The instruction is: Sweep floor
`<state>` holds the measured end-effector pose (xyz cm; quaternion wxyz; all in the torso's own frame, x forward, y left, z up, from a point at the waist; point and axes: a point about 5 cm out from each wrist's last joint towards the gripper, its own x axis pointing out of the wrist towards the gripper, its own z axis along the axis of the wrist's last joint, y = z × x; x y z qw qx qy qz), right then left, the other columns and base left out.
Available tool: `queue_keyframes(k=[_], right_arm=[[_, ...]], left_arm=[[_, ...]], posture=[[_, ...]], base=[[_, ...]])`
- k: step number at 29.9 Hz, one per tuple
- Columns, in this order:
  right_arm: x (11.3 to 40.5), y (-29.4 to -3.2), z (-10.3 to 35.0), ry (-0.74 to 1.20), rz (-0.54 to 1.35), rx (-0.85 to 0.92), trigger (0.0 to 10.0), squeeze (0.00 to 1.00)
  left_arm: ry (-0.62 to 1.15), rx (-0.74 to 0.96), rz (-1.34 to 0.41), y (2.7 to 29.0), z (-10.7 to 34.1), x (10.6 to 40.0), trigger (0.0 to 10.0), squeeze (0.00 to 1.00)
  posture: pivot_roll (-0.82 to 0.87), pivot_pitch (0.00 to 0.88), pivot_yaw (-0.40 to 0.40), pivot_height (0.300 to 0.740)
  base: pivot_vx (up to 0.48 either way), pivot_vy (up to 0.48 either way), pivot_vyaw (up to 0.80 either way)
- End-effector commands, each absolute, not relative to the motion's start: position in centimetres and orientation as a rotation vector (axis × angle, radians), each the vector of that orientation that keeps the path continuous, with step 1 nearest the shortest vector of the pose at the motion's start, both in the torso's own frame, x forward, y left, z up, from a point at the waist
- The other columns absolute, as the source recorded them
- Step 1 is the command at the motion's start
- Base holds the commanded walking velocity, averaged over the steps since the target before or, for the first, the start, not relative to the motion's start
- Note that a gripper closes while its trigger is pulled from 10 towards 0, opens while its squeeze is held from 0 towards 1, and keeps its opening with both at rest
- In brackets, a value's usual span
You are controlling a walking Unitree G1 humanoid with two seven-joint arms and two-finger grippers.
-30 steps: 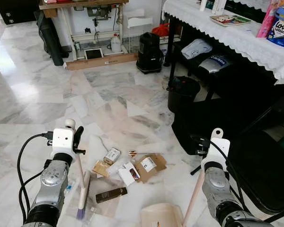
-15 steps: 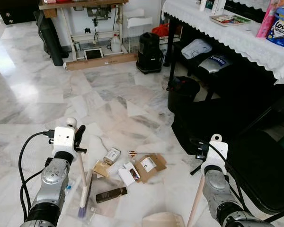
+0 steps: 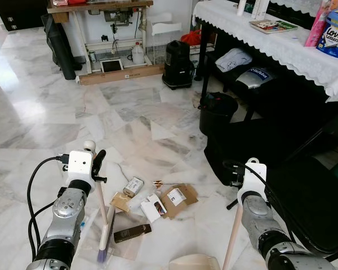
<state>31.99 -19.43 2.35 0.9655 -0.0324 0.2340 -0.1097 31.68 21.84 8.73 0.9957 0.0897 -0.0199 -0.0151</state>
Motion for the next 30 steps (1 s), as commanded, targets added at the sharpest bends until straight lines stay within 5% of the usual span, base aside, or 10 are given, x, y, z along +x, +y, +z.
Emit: queue_keyframes(k=[1,18,30], right_arm=[[30.7,-19.4,0.6,0.6,-0.19,-0.091,10.0,0.0],[33.6,-20.0,5.9,0.191,-0.278,-0.038,10.0,0.0],[32.2,-19.4,4.1,0.223,-0.28,-0.034,10.0,0.0]], left_arm=[[-0.069,0.183,-0.047,21.4,9.6,32.3,10.0,0.0],[-0.088,0.184,-0.05,21.2,9.8,32.4,10.0,0.0],[-0.092,0.191,-0.063,20.9,9.8,32.4,10.0,0.0]], posture=[[0.07,0.0,0.004,0.74],[0.07,0.0,0.005,0.74],[0.08,0.0,0.005,0.74]], base=[[0.0,0.0,0.0],[0.0,0.0,0.0],[0.0,0.0,0.0]])
